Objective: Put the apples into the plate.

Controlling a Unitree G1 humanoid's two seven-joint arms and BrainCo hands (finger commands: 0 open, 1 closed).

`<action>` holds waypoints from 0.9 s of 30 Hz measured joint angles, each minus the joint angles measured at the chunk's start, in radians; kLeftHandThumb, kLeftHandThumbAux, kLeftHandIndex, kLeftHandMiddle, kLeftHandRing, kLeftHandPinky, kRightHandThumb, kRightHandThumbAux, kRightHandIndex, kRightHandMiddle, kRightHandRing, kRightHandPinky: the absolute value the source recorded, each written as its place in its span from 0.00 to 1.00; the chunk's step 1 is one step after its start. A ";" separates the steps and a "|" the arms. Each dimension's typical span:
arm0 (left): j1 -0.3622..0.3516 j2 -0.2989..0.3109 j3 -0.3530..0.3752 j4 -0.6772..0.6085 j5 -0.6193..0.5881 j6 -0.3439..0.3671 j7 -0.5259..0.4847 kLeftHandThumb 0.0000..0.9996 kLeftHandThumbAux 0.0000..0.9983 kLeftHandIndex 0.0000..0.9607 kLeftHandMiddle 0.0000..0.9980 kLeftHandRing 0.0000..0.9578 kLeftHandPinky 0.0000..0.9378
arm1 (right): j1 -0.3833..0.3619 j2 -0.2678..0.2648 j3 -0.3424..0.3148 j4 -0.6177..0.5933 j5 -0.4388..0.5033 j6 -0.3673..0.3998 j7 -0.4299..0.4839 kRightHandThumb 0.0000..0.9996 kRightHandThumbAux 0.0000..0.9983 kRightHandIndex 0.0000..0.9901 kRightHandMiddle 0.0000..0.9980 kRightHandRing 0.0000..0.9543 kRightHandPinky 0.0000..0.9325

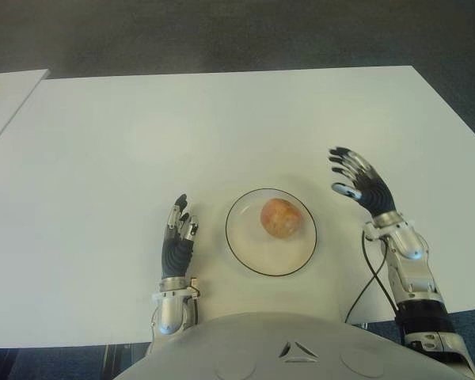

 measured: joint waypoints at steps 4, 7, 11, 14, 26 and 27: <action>0.003 0.000 0.000 -0.007 -0.007 0.014 -0.001 0.00 0.43 0.00 0.01 0.00 0.07 | 0.042 0.034 -0.058 -0.001 0.056 0.036 -0.010 0.29 0.63 0.21 0.17 0.15 0.20; 0.003 -0.001 -0.003 -0.011 -0.012 0.025 -0.001 0.00 0.43 0.00 0.00 0.00 0.06 | 0.059 0.058 -0.083 -0.017 0.095 0.057 -0.007 0.30 0.63 0.22 0.18 0.16 0.22; 0.003 0.000 -0.008 -0.014 -0.013 0.030 -0.001 0.00 0.42 0.00 0.00 0.00 0.06 | 0.075 0.078 -0.105 -0.035 0.128 0.089 0.003 0.30 0.63 0.22 0.19 0.18 0.23; 0.004 0.002 -0.008 -0.015 -0.013 0.030 -0.001 0.00 0.41 0.00 0.00 0.00 0.07 | 0.087 0.079 -0.117 -0.037 0.130 0.109 0.010 0.29 0.63 0.21 0.20 0.18 0.23; 0.005 0.008 -0.016 -0.017 -0.016 0.038 -0.001 0.01 0.41 0.00 0.00 0.00 0.06 | 0.122 0.101 -0.127 -0.044 0.105 0.120 0.012 0.25 0.64 0.19 0.21 0.19 0.21; 0.005 0.009 -0.016 -0.017 -0.016 0.038 -0.001 0.01 0.41 0.00 0.00 0.00 0.06 | 0.125 0.103 -0.127 -0.044 0.103 0.118 0.012 0.25 0.64 0.19 0.21 0.19 0.21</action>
